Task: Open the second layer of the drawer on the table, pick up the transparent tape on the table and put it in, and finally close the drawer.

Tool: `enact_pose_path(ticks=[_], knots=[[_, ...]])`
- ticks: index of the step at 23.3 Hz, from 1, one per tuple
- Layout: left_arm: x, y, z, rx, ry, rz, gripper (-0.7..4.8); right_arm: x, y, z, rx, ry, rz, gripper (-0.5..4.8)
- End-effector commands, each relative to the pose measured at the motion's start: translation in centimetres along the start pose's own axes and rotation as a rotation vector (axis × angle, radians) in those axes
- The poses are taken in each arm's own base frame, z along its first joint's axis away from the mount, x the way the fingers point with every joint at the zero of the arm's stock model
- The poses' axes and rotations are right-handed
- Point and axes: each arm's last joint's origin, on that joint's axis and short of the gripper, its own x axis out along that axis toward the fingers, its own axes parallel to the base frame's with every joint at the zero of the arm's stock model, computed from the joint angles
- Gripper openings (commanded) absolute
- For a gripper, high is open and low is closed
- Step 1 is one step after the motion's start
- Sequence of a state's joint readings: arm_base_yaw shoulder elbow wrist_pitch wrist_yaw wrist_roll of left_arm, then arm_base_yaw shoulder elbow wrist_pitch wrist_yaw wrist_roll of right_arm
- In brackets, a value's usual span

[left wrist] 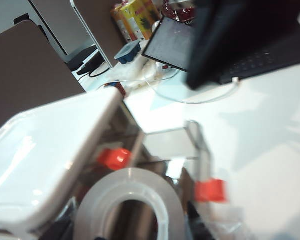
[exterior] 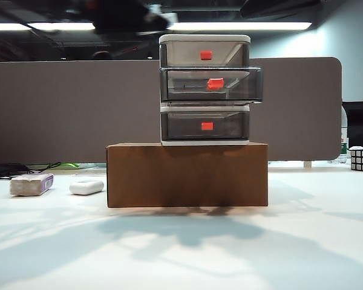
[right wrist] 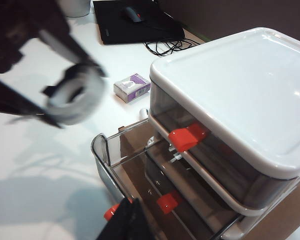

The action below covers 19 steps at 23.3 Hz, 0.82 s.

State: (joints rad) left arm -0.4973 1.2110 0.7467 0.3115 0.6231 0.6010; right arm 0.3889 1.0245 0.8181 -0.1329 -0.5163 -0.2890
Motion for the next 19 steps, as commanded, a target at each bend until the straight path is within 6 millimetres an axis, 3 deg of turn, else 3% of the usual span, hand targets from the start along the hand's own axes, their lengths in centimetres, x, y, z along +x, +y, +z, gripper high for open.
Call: enact_pose_path(ticks=[1,7,17,19], knots=[[2.1,0.8,0.2,-0.015,0.004,-0.018,0.55,-0.3,0.1,0.3,-0.008,-0.014,-0.006,-0.05],[4.8,0.3,0.8,-0.001,0.017,-0.013,0.57,-0.6,0.2,0.4,-0.012,-0.019,-0.008,-0.05],[5.0,0.1,0.6,-0.008,0.041,-0.003,0.60,-0.6,0.2,0.4,-0.012,-0.020,-0.008,-0.05],[5.0,0.1,0.5,-0.014,0.050,-0.009,0.88,-0.6,0.2,0.5,-0.012,-0.020,-0.008,-0.05]])
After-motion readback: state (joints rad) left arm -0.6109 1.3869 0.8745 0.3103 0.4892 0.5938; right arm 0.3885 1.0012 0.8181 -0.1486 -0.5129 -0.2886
